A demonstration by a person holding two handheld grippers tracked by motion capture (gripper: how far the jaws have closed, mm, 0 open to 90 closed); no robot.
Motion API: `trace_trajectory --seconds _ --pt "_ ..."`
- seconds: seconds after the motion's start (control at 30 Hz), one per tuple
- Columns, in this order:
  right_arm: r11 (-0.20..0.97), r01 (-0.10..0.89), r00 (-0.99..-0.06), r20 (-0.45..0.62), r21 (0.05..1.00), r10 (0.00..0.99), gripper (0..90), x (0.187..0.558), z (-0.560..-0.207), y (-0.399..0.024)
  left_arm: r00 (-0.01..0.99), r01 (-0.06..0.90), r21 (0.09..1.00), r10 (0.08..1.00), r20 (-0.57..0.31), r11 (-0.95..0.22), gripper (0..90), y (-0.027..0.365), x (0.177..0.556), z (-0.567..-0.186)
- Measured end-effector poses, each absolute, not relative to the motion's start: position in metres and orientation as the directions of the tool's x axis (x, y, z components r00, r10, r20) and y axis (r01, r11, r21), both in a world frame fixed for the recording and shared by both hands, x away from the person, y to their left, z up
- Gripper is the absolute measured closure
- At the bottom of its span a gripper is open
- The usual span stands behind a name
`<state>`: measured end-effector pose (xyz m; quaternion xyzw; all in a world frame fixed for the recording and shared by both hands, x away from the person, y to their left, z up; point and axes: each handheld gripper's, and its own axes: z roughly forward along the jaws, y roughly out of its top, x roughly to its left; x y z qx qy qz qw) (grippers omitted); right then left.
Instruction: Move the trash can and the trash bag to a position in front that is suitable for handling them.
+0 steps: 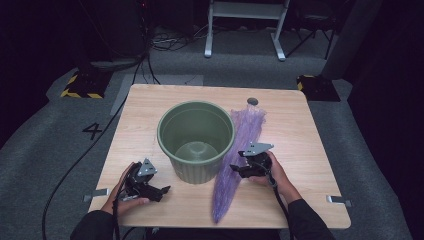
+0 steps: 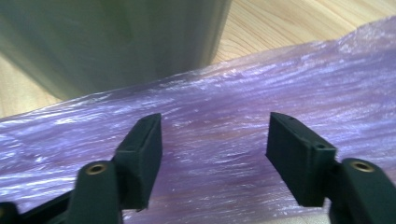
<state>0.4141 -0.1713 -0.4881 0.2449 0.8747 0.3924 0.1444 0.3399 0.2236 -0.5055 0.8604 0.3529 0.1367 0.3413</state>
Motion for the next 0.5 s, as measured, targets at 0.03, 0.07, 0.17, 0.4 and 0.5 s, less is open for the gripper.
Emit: trace_trajectory --seconds 0.03,0.07,0.17,0.4,0.5 --pt "0.565 0.333 -0.833 -0.045 0.755 0.552 45.1 0.4165 -0.4911 -0.1723 0.714 0.514 0.684 0.7 -0.008 -0.517 0.3 0.2232 0.3398 -0.5056" --pt "0.565 0.333 -0.833 -0.045 0.755 0.552 45.1 0.4165 -0.4911 -0.1723 0.714 0.514 0.684 0.7 -0.008 -0.517 0.3 0.2232 0.3398 -0.5056" --pt "0.573 0.354 -0.816 -0.055 0.739 0.575 56.2 0.4191 -0.4965 -0.1725 0.715 0.512 0.686 0.699 -0.008 -0.517 0.3 0.2226 0.3397 -0.5058" --pt "0.565 0.365 -0.81 -0.047 0.74 0.584 69.2 0.4205 -0.4975 -0.1747 0.72 0.51 0.685 0.694 -0.007 -0.521 0.2 0.2212 0.34 -0.5056" --pt "0.55 0.381 -0.79 -0.048 0.743 0.612 74.5 0.4215 -0.4979 -0.1774 0.723 0.506 0.685 0.691 -0.006 -0.524 0.2 0.22 0.3403 -0.5057"
